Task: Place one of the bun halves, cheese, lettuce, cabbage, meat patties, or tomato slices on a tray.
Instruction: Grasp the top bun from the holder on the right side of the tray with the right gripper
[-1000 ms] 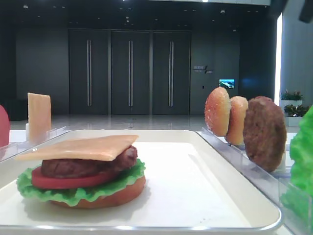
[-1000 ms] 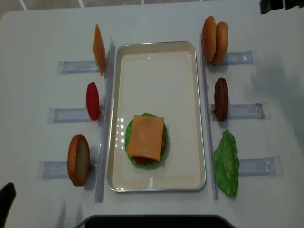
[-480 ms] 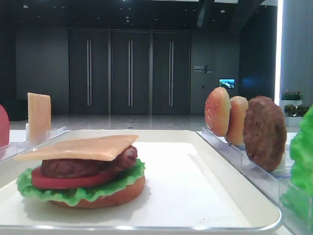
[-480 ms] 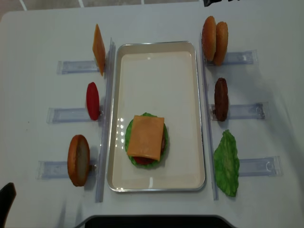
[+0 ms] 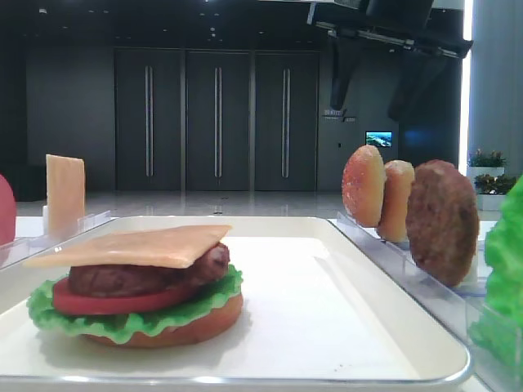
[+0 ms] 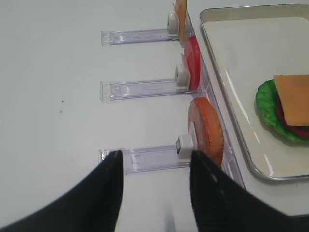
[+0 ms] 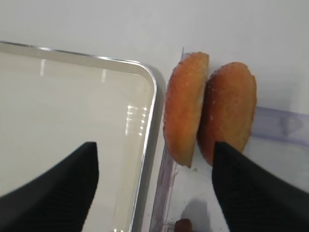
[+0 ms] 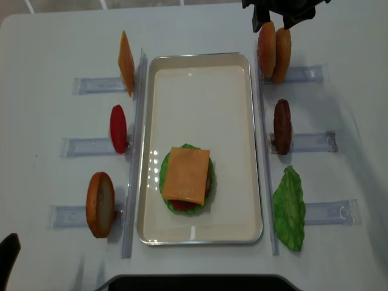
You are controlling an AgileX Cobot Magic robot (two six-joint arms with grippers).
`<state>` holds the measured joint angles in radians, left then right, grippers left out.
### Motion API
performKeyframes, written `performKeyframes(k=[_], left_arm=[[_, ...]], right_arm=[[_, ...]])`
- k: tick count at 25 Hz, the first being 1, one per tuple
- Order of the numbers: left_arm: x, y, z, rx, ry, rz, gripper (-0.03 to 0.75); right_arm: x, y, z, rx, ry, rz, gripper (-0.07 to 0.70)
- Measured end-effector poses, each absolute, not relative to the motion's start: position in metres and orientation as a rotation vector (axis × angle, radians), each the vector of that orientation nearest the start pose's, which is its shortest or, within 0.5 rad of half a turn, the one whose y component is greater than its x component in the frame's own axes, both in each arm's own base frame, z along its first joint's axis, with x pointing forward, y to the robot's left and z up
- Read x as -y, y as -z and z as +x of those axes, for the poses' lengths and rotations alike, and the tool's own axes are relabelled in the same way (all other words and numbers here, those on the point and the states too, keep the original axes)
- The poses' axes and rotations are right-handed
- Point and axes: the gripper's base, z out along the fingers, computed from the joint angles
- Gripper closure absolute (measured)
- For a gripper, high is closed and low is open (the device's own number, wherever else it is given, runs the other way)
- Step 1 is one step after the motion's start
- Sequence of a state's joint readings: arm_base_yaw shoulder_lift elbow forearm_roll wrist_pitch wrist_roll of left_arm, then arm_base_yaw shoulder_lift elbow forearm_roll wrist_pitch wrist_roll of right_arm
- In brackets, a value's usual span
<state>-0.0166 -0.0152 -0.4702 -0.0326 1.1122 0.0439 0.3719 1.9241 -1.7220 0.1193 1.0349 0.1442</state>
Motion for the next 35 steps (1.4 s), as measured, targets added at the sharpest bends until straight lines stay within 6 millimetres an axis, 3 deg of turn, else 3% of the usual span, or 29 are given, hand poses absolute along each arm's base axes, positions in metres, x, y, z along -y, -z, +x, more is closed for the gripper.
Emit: performKeyframes(k=[19, 27, 35], left_arm=[[0.003, -0.265, -0.006, -2.109, 0.023, 0.066, 0.37], [0.003, -0.265, -0.006, -2.109, 0.023, 0.066, 0.37], [0.003, -0.265, -0.006, -2.109, 0.023, 0.066, 0.37]], right_arm=[[-0.163, -0.255, 0.408, -2.745, -0.292, -0.281, 0.155], [-0.164, -0.252, 0.412, -2.72, -0.295, -0.286, 0.155], [-0.166, -0.234, 0.417, -2.759, -0.284, -0.291, 0.155]])
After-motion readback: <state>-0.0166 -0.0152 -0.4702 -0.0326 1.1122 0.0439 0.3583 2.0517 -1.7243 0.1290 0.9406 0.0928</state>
